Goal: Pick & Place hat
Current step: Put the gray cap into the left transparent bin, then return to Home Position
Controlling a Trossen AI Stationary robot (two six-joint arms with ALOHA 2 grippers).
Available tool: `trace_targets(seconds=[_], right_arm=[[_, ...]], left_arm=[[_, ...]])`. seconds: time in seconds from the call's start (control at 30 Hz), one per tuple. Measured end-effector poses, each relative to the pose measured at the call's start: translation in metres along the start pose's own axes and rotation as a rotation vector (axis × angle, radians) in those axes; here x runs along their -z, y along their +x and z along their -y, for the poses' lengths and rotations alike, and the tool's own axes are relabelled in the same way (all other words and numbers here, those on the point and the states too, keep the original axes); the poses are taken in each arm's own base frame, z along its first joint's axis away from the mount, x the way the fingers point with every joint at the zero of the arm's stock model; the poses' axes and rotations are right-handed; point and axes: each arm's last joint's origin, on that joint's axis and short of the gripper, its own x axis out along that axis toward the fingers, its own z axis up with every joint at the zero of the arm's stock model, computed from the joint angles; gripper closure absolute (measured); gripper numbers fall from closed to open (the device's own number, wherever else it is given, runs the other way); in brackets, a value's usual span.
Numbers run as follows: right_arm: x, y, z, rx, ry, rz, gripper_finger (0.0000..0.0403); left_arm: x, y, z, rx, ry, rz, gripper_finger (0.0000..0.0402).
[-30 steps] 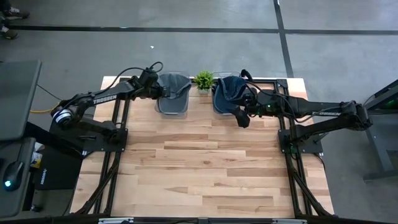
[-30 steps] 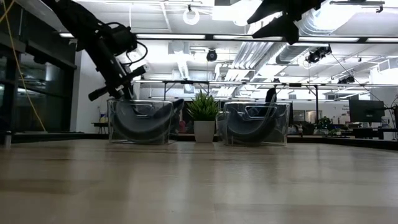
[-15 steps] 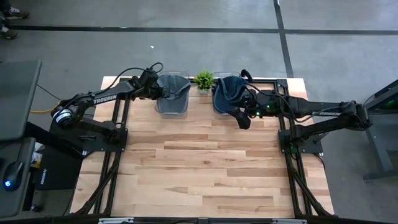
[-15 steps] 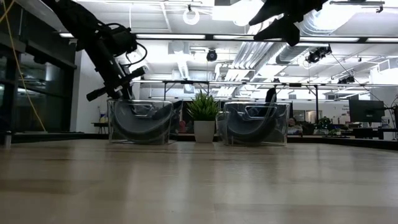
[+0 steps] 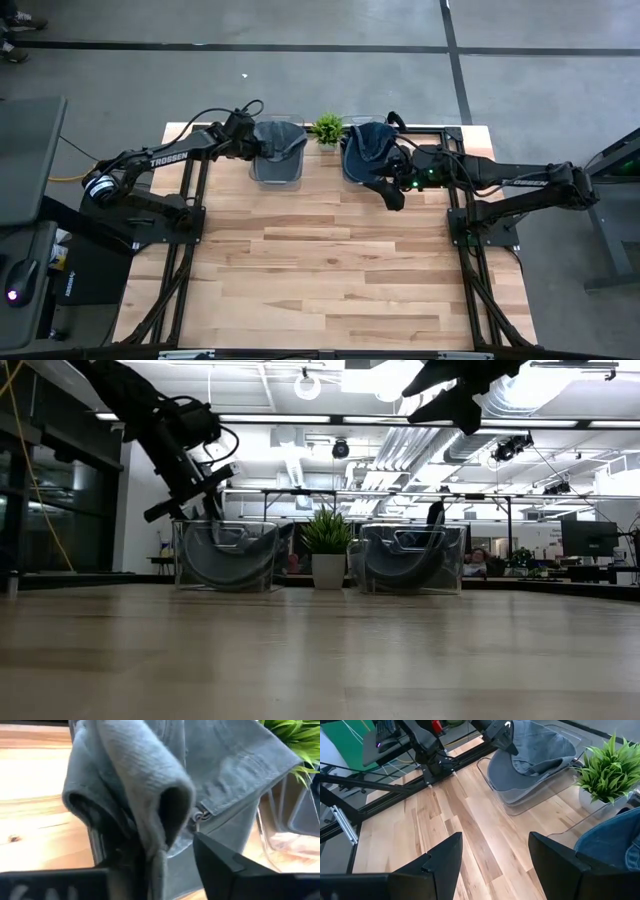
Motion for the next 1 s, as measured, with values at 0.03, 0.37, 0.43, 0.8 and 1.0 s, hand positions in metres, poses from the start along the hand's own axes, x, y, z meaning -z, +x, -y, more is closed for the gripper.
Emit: trace_targets(seconds=[0.03,0.37,0.43,0.8,1.0], right_arm=[[0.0,0.0,0.0,0.0,0.0,0.0,0.0181],[-0.006,-0.027,-0.001,-0.042,-0.003,0.065,0.0181],[-0.007,-0.036,-0.001,-0.041,-0.002,0.092,0.0181],[-0.003,-0.091,0.009,0.029,0.01,0.187,0.0181],[0.004,-0.114,0.015,0.066,0.014,0.206,0.0181]], left_arm=[[0.0,0.0,0.0,-0.001,0.0,-0.002,0.0254],[-0.023,-0.026,0.02,-0.05,0.076,-0.001,0.0196],[-0.024,-0.031,0.021,-0.082,0.095,-0.017,0.0196],[-0.02,-0.062,0.019,-0.136,0.142,-0.041,0.0196],[-0.004,-0.094,0.027,-0.097,0.211,0.004,0.0204]])
